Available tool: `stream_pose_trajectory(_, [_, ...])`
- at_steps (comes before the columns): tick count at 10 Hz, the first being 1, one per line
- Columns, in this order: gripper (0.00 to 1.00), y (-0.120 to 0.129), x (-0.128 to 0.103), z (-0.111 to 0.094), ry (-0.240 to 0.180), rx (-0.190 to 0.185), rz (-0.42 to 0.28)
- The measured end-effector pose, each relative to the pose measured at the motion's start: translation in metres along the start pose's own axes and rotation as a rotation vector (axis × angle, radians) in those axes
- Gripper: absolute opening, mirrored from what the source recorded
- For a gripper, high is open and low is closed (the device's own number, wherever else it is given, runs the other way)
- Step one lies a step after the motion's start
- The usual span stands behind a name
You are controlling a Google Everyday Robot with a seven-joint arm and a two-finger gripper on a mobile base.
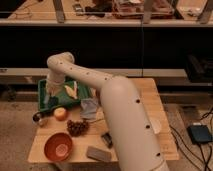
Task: Wipe tray with sponge
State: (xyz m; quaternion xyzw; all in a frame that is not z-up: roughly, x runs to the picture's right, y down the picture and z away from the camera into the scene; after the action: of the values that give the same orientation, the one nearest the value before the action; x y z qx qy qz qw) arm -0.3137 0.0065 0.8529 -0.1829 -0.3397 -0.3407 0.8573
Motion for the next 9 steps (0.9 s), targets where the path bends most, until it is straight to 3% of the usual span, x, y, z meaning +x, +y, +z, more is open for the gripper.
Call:
stream_pose_trajectory(5, [0.0,-0.017,0.034,-0.001,0.091,0.037,-0.001])
stream_pose_trajectory(7, [0.0,-0.016,0.043,0.004,0.107,0.146,-0.025])
stream_pose_trajectory(9, [0.0,-0.01,0.052,0.004,0.11,0.217,-0.028])
